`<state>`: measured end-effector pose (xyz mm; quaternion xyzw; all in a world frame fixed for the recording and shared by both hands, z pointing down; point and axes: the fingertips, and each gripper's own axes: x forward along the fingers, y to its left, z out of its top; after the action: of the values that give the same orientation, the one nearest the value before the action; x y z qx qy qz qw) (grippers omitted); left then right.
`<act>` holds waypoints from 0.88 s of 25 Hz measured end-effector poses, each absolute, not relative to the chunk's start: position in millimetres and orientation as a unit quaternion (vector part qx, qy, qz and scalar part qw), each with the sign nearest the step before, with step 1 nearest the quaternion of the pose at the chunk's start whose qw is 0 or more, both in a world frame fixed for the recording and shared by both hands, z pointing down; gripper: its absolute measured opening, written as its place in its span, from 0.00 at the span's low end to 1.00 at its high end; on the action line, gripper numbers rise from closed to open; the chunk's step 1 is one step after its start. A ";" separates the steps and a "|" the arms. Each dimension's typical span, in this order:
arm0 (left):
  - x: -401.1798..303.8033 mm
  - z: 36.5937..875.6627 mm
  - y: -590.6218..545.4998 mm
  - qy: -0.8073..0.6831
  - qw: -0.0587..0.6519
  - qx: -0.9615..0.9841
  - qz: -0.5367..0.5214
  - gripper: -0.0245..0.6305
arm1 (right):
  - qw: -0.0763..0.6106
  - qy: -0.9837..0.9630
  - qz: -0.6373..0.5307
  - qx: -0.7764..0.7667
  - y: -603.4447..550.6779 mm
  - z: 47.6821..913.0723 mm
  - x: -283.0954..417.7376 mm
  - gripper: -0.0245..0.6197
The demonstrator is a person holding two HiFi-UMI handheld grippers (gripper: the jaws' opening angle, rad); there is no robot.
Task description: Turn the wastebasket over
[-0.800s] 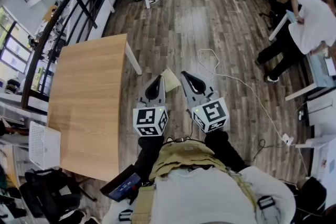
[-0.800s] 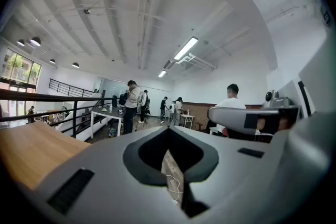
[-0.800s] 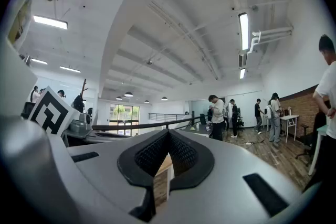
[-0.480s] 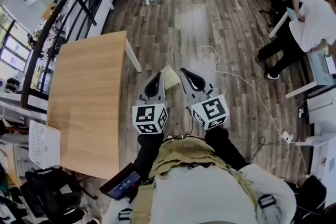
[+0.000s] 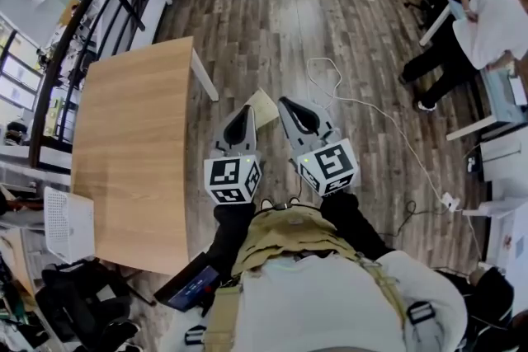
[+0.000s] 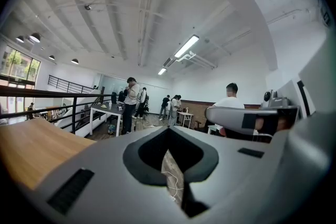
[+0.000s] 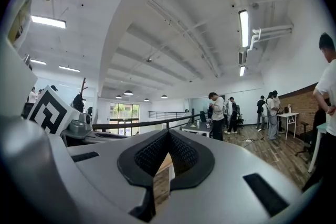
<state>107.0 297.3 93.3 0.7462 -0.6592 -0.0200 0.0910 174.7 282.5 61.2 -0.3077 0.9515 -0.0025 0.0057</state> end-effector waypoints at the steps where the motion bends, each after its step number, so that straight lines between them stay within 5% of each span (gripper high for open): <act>1: 106.3 95.1 298.9 -0.659 0.094 0.746 -0.019 0.04 | 0.003 0.951 -0.005 -0.309 283.7 63.2 174.1 0.07; 22: 58.8 134.7 323.0 -0.667 0.139 0.732 -0.020 0.04 | -0.037 0.951 -0.022 -0.305 303.7 102.1 129.2 0.07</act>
<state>58.8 323.0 134.7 0.7321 -0.6665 -0.0204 0.1393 129.2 303.7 102.1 -0.3053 0.9513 -0.0217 -0.0371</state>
